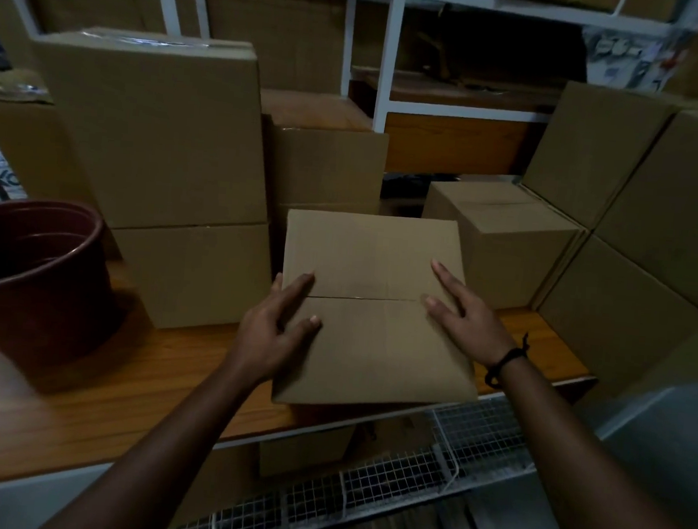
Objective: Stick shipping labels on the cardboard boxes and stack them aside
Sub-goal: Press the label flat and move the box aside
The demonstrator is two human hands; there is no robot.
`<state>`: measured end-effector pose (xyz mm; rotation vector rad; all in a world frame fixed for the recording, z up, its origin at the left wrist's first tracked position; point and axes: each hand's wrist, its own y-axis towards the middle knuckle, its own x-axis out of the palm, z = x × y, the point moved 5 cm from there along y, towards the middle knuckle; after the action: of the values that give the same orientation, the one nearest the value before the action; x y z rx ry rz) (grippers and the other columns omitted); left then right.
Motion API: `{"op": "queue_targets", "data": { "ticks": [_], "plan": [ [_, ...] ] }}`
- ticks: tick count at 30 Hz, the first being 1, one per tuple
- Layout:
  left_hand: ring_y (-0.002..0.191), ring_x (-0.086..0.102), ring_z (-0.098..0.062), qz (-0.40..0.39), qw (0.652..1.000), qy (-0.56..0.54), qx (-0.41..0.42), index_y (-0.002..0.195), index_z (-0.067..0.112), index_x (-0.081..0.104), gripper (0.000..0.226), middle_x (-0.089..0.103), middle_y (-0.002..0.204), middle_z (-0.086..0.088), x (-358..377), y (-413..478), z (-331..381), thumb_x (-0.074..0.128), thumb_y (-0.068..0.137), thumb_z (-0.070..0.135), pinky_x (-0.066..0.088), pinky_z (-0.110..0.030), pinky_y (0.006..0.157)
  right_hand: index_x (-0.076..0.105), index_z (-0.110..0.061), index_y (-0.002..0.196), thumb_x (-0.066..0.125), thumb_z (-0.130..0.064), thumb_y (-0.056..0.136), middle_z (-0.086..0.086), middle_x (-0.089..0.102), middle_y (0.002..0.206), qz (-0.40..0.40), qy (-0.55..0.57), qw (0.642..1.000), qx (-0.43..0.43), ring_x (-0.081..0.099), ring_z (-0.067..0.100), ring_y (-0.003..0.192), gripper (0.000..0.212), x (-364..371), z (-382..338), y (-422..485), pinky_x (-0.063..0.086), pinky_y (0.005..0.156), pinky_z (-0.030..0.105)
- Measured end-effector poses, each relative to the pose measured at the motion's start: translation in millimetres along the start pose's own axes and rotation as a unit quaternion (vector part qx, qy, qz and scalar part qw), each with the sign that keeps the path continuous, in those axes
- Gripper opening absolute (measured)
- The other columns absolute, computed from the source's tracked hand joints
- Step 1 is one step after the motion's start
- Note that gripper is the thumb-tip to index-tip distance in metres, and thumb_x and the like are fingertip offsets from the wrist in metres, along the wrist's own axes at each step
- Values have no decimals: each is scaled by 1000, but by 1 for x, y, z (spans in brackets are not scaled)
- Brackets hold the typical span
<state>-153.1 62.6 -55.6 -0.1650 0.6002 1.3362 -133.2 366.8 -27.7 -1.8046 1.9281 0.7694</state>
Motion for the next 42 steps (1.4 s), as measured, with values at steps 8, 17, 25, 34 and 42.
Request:
{"op": "queue_targets", "data": {
  "ticks": [8, 17, 25, 34, 42],
  "plan": [
    [133, 45, -15, -34, 985, -160, -45, 138, 39, 50, 48, 48, 146, 9, -23, 28, 21, 59, 96, 19, 42, -44, 108, 44, -35, 143, 69, -34, 88, -11, 44, 142, 17, 18, 1000, 3, 38, 3, 128, 60, -16, -26, 23, 32, 103, 23],
    [114, 50, -8, -49, 971, -186, -142, 139, 22, 53, 46, 47, 145, 3, -34, 48, 0, 49, 96, 4, 43, -19, 88, 50, -31, 139, 73, -41, 82, -6, 42, 149, -50, 51, 992, 104, 41, 17, 133, 62, 16, -23, 57, 32, 110, 36],
    [129, 42, -13, -111, 968, -166, -151, 151, 28, 35, 57, 32, 156, 1, -27, 47, -17, 53, 98, 12, 42, -25, 100, 49, -31, 140, 72, -38, 84, -4, 41, 151, -33, 70, 989, 124, 39, 17, 136, 61, 35, -14, 56, 32, 111, 40],
    [137, 38, -15, -141, 980, -105, -93, 144, 52, 32, 76, 33, 154, 12, -34, 35, -31, 64, 77, 69, 45, -38, 104, 42, -33, 145, 59, -53, 90, 0, 43, 146, 16, -114, 986, 125, 43, 20, 130, 60, 32, -36, 13, 36, 90, 28],
    [132, 45, -19, -175, 981, -56, -67, 154, 37, 22, 83, 32, 157, 1, -2, 32, -10, 61, 84, 60, 48, -42, 102, 44, -31, 144, 65, -51, 86, -3, 42, 149, 11, -52, 987, 151, 42, 18, 134, 65, 14, -17, -5, 36, 102, 34]
  ]
}}
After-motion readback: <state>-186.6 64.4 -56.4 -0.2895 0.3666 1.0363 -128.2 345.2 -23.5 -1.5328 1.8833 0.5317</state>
